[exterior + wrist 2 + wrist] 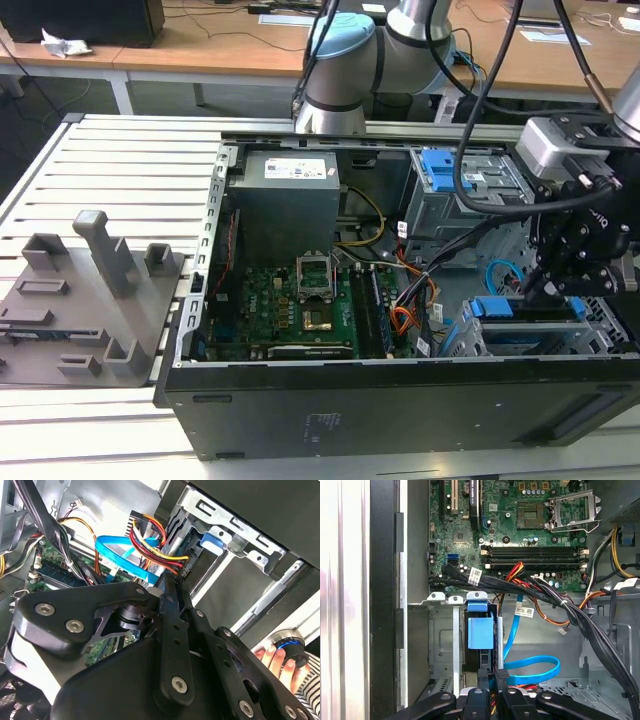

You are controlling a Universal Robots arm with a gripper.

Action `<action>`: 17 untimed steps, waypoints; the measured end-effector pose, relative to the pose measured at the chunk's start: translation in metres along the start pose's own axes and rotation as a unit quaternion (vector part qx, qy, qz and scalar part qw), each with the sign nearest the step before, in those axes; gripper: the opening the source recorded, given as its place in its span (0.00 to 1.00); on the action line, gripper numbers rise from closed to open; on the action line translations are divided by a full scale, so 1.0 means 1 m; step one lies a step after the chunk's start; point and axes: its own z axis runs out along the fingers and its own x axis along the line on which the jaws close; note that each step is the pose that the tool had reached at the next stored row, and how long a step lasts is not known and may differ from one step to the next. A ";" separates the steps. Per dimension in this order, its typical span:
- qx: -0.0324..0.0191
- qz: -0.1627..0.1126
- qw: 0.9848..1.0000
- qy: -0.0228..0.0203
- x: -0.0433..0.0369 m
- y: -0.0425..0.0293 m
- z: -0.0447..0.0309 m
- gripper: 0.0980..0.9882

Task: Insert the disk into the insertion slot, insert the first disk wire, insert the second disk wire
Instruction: 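Insert the second disk wire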

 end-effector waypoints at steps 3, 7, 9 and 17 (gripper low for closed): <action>-0.001 0.000 1.000 0.000 0.0001 -0.0019 0.0017 0.07; -0.001 0.000 1.000 0.000 0.0000 -0.0021 0.0023 0.07; -0.001 0.000 1.000 0.000 0.0000 -0.0021 0.0030 0.07; -0.001 0.000 1.000 0.000 -0.0010 -0.0011 -0.0199 0.16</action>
